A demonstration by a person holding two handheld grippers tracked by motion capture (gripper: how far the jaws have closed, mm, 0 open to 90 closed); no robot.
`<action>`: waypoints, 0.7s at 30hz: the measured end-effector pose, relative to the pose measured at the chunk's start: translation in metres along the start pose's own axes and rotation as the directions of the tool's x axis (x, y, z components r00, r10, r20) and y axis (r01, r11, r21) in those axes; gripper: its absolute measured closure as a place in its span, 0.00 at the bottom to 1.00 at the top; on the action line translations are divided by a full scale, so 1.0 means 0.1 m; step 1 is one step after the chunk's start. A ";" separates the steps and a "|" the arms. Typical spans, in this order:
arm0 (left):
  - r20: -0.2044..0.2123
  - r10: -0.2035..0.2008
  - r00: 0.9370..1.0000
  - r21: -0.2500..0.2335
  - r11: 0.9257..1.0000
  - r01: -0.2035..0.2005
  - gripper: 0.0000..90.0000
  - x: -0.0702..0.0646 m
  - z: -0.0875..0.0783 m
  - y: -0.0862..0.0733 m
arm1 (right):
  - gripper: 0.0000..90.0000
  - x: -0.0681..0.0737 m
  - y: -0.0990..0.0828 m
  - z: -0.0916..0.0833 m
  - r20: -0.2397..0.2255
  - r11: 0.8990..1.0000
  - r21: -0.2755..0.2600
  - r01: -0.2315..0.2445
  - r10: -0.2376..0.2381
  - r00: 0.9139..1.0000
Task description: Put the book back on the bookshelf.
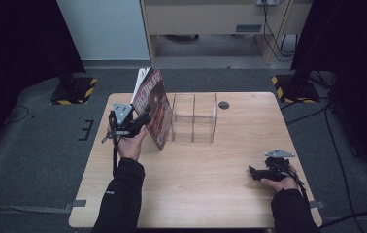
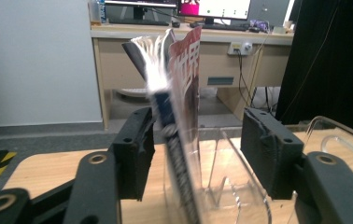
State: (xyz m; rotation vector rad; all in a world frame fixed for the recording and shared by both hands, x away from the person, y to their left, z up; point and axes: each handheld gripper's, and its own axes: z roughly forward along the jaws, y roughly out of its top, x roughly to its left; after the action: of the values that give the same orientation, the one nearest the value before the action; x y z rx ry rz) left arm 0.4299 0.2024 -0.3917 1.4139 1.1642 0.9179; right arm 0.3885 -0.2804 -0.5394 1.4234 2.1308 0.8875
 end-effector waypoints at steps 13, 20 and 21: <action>0.060 -0.017 0.998 0.080 0.997 0.012 0.42 0.23 -0.39 -0.31 | 0.03 0.00 0.00 0.00 0.001 1.000 0.000 0.001 -0.001 1.000; 0.083 -0.040 0.996 0.165 0.986 0.026 0.39 0.37 -0.57 -0.63 | 0.03 0.00 0.00 -0.01 -0.003 1.000 0.003 0.001 -0.001 1.000; 0.079 -0.037 0.996 0.181 0.983 0.022 0.39 0.40 -0.60 -0.70 | 0.03 0.01 0.00 -0.01 -0.003 1.000 0.004 0.000 0.000 1.000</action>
State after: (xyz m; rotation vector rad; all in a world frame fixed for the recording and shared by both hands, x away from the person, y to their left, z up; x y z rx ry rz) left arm 0.3699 0.2545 -0.4525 1.5605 1.2271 0.7405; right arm 0.3876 -0.2801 -0.5391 1.4252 2.1353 0.8868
